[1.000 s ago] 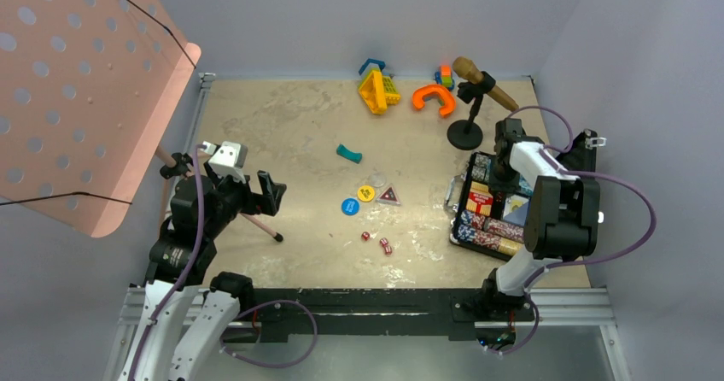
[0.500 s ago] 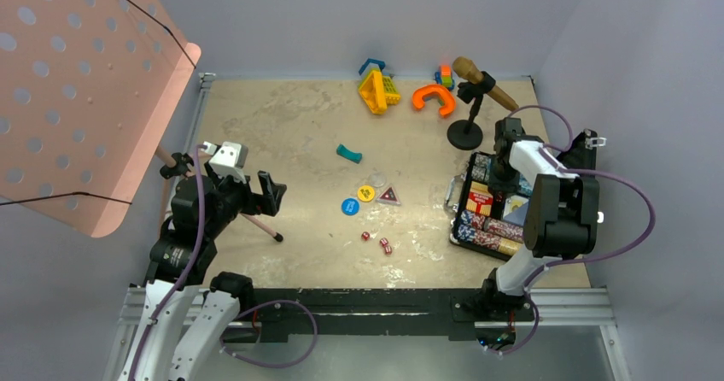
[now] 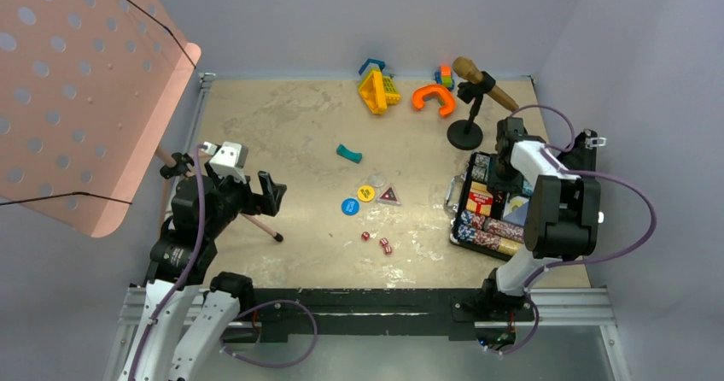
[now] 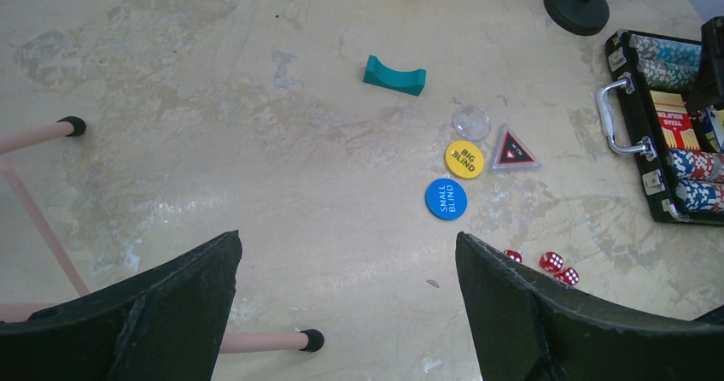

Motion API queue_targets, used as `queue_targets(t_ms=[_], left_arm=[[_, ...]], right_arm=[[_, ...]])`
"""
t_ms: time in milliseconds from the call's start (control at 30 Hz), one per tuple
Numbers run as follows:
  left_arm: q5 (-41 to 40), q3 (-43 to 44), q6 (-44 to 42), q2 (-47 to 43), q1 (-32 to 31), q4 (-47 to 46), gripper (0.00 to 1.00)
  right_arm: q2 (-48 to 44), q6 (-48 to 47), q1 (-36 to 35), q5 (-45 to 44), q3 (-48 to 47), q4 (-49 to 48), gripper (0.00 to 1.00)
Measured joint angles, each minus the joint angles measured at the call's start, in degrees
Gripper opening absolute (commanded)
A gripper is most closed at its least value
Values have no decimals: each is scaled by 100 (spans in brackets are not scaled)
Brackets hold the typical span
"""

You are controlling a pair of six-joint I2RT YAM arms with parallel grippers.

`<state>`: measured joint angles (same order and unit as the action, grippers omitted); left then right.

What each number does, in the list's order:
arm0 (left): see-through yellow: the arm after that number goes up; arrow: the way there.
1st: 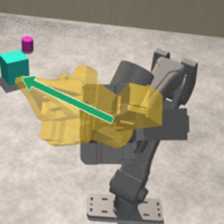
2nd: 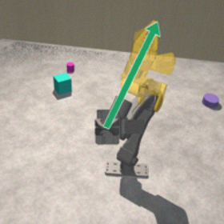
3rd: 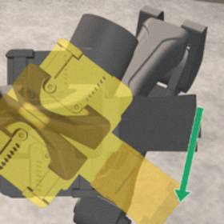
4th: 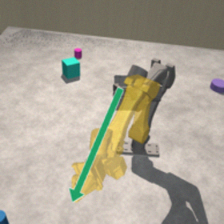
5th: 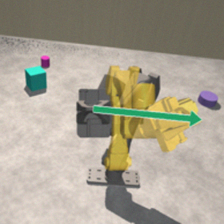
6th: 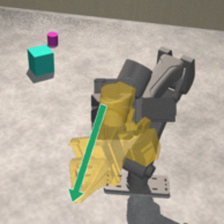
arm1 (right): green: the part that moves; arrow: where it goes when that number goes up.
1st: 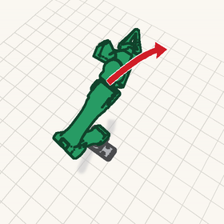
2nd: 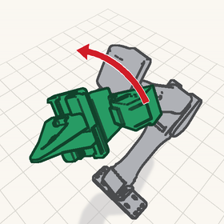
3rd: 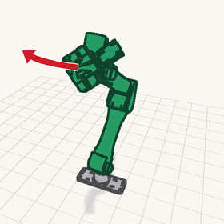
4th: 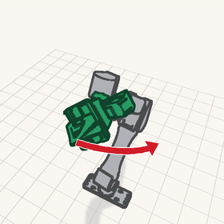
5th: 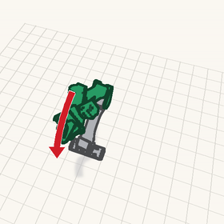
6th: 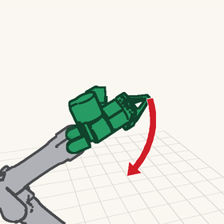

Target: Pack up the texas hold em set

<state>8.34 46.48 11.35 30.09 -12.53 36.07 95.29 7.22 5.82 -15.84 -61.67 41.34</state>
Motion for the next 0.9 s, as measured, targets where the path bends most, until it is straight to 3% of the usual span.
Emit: queue_targets(t_ms=[200,567,700,900], left_arm=[[0,-2,0,0,2,0,99],[0,-2,0,0,2,0,99],[0,-7,0,0,2,0,99],[0,-20,0,2,2,-2,99]], right_arm=[[-247,-26,20,114,0,-31,50],[-922,-66,-144,404,2,-111,37],[-1421,-24,-750,656,0,-107,36],[-2057,409,-2446,1239,120,-249,31]])
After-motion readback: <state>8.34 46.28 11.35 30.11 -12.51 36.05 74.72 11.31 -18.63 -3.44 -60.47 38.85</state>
